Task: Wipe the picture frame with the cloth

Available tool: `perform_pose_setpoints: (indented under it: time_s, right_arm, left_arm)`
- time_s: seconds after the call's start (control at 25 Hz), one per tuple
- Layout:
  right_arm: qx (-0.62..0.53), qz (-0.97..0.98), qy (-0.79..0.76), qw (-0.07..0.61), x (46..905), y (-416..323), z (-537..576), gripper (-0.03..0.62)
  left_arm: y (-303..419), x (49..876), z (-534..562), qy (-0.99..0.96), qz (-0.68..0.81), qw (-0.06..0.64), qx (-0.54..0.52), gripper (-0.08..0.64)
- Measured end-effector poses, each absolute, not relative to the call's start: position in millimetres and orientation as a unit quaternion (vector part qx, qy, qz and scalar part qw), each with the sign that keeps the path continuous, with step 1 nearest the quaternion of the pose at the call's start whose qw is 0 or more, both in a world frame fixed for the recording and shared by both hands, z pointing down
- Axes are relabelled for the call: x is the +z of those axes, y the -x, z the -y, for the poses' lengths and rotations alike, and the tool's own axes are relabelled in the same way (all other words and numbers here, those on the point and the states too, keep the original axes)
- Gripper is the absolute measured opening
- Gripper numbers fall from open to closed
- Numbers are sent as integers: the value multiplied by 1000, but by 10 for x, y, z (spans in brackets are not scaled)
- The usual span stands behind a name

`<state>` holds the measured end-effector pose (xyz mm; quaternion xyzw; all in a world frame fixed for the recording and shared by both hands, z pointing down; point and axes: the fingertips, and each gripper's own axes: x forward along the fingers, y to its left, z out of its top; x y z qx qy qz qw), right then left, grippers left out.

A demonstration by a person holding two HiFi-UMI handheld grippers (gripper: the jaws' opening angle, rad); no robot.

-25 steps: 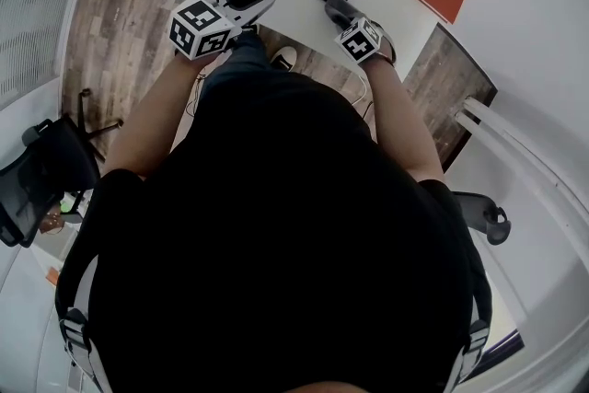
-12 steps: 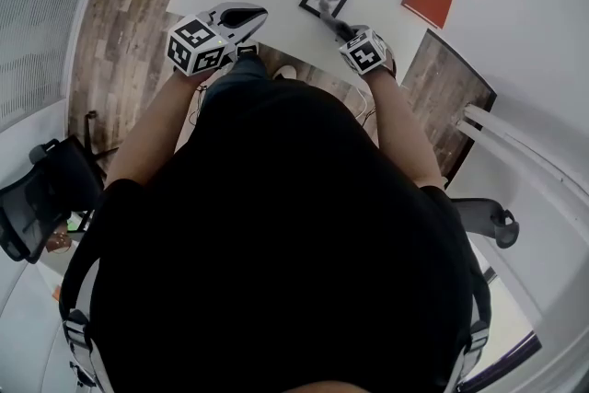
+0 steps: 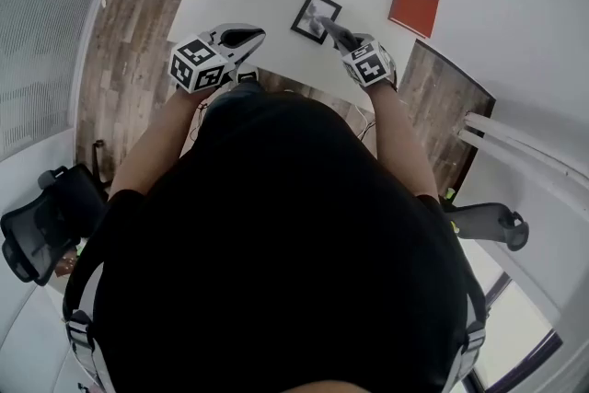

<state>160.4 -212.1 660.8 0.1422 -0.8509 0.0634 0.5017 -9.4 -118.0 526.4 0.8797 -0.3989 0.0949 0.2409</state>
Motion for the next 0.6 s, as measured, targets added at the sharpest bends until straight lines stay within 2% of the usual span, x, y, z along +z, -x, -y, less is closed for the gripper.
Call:
perform_pose_setpoints:
  time_s: [0.16, 0.6]
  right_arm:
    - [84, 859, -182, 472, 6400, -1711, 2309, 45]
    - [178, 889, -275, 320, 5605, -1867, 2538, 45]
  left_arm:
    - [132, 5198, 1271, -880, 397, 246, 83, 20]
    - [105, 4964, 1479, -889, 385, 240, 65, 20]
